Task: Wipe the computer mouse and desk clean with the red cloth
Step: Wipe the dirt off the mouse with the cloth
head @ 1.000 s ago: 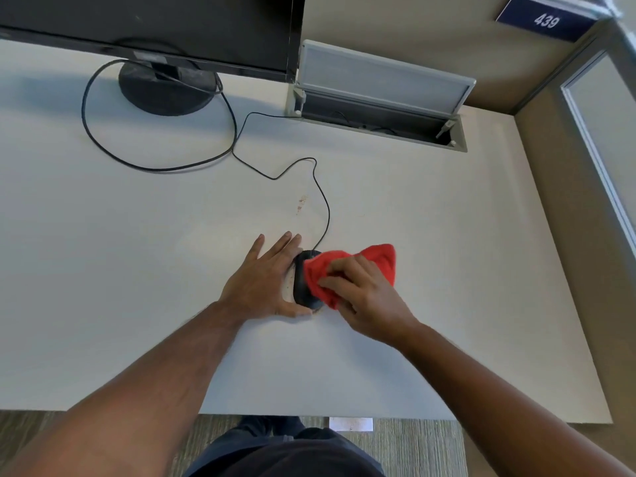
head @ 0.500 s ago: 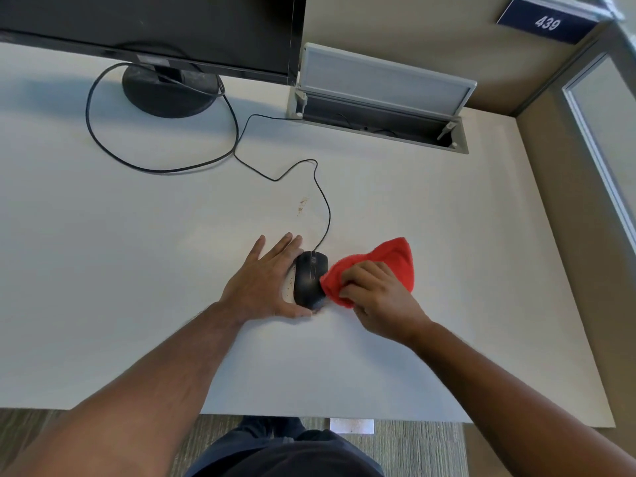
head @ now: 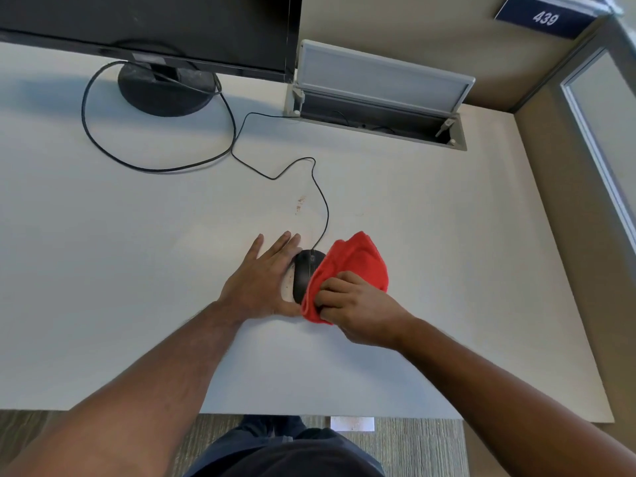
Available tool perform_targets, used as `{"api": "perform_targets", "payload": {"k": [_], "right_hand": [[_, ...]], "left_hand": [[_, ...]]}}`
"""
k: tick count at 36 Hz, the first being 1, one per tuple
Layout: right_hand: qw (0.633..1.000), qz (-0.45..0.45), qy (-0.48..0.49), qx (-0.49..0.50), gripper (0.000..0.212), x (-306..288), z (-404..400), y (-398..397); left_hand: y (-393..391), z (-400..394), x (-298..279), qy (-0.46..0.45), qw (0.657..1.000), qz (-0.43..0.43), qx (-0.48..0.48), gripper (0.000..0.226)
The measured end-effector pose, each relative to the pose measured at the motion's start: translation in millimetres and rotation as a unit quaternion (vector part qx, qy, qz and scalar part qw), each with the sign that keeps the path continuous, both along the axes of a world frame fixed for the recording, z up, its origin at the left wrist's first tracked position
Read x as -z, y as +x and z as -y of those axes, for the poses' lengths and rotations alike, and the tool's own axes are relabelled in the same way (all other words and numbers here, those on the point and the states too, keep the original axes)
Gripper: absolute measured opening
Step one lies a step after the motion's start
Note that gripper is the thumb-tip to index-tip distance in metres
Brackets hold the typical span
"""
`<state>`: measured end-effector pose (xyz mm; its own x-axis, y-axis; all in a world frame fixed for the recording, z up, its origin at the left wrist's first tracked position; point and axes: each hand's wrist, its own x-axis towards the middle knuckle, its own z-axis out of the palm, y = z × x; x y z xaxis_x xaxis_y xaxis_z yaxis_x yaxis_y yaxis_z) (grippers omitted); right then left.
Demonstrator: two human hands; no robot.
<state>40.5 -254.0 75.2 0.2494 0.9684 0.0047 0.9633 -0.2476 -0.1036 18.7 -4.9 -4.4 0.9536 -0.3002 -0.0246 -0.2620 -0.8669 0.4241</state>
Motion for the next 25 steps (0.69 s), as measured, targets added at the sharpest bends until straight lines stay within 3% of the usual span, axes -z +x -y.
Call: {"api": "perform_targets", "payload": {"k": [6,12,15,18,20,25], "right_hand": [[0.990,0.003,0.111,0.083,0.022,-8.5,-2.7,-0.1],[0.998,-0.025,0.025,0.045,0.042,4.1,-19.5,-11.3],[0.999,-0.039,0.015,0.031,0.037,4.4,-11.2,-13.2],[0.999,-0.027,0.003,0.034,0.029,0.9,3.8,-8.0],[0.997,-0.015,0.011,0.079,0.026,-1.7,13.1,-3.3],[0.957,-0.067,0.144,0.243,0.030,-6.0,18.2,0.2]], "left_hand": [[-2.0,1.1,-1.9,-0.028,1.000,0.002,-0.009,0.132],[-3.0,0.8,-2.8,-0.015,1.000,0.022,0.009,0.134],[-1.4,-0.1,-4.1,-0.003,1.000,-0.006,0.007,0.143],[-0.5,0.7,-4.6,-0.025,0.999,-0.024,-0.010,0.137],[-0.6,0.9,-5.6,-0.036,0.999,-0.033,-0.014,0.134],[-0.5,0.5,-5.9,-0.036,0.999,-0.028,-0.011,0.132]]}}
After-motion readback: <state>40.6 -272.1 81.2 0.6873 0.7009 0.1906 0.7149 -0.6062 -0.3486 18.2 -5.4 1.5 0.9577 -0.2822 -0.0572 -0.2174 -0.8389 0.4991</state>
